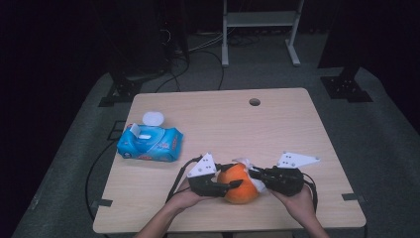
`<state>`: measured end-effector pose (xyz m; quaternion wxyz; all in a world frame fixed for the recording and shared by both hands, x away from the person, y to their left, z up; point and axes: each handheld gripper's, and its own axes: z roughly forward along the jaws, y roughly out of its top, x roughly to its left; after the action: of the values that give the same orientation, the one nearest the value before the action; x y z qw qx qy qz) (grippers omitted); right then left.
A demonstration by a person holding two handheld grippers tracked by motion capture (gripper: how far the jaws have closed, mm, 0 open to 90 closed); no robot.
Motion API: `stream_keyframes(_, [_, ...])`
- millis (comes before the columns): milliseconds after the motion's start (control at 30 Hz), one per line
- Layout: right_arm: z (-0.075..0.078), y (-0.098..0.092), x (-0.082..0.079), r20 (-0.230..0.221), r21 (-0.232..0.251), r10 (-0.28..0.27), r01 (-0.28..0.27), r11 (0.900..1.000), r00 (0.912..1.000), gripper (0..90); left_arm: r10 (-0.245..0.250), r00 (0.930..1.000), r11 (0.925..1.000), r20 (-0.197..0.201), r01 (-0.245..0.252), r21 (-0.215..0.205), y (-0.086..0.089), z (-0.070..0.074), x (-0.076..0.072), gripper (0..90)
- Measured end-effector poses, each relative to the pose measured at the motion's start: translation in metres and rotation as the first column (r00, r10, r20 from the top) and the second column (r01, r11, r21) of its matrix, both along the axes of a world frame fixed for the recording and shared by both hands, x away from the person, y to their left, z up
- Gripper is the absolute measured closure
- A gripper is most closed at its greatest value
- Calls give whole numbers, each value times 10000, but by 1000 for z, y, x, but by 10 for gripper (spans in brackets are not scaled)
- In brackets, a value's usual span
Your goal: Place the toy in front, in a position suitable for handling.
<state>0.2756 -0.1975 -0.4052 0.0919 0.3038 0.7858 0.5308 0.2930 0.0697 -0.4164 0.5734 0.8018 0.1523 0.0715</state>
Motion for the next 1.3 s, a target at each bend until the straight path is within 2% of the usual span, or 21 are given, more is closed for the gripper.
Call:
stream_keyframes(67, [-4,-1,2,-188,40,-30,30,10000,9998,837,-105,9999,9999,21,104,72,1,1,2,295])
stream_keyframes(133, [-4,-1,1,-272,43,-42,43,10000,9996,837,-284,9990,9996,-336,283,-32,5,2,5,210])
stream_keyframes(200, [-5,-2,0,-216,-39,-137,137,9999,9997,837,-240,9991,9997,-343,243,88,9,-3,8,169])
stream_keyframes(267, [-7,-5,2,-343,65,-159,161,9998,9993,836,-393,9962,9992,-776,393,-4,10,-11,12,130])
stream_keyframes(333, [-8,-6,3,-416,108,-99,103,9999,9991,836,-525,9958,9986,-746,531,57,7,-15,12,142])
stream_keyframes(400, [-8,-5,4,-417,-77,-106,103,9999,9991,836,-396,9974,9992,-608,402,88,5,-14,10,224])
stream_keyframes(467, [-3,-7,3,-255,-50,-139,138,9999,9996,839,-292,9988,9995,-393,297,122,4,-14,7,315])
stream_keyframes(533, [6,-7,-1,-29,382,59,-58,9993,10000,839,-342,9989,9993,-332,347,136,1,-14,5,355])
stream_keyframes(600, [16,-4,-6,275,990,595,-620,9932,9978,839,-427,9989,9989,-196,431,202,-4,-13,3,358])
stream_keyframes(667, [22,3,-11,603,763,765,-810,9938,9952,838,-461,9989,9986,-85,464,273,-7,-12,1,358])
stream_keyframes(700, [22,4,-10,627,624,779,-818,9947,9950,838,-450,9990,9986,-60,452,284,-7,-12,1,357])
stream_keyframes(800, [9,-1,-2,351,228,406,-414,9989,9986,839,-363,9992,9990,-190,368,250,-3,-13,2,356])
stream_keyframes(833, [2,-7,2,60,339,200,-202,9992,9998,839,-360,9990,9990,-246,366,249,-2,-13,3,356])
stream_keyframes(900, [-1,-12,5,-144,313,-25,29,9995,9999,839,-387,9988,9990,-285,392,195,-2,-13,4,356])
stream_keyframes(967, [2,-12,3,-21,265,-60,60,9996,10000,839,-423,9989,9989,-215,427,180,-4,-13,3,356])
stream_keyframes(1067, [10,-6,-4,300,574,410,-427,9974,9987,838,-382,9991,9991,-204,386,151,-4,-14,3,358])
stream_keyframes(1133, [13,0,-7,506,305,583,-599,9977,9970,838,-379,9991,9991,-191,383,204,-4,-13,3,358])
stream_keyframes(1200, [11,0,-5,419,198,520,-528,9984,9978,838,-358,9992,9991,-188,362,215,-3,-13,3,359])
stream_keyframes(1233, [9,-2,-3,330,129,400,-405,9991,9987,838,-299,9993,9993,-220,304,215,-3,-13,3,360])
stream_keyframes(1300, [5,-8,0,319,-357,-10,22,9994,9995,838,-275,9991,9994,-309,280,184,-2,-13,4,360])
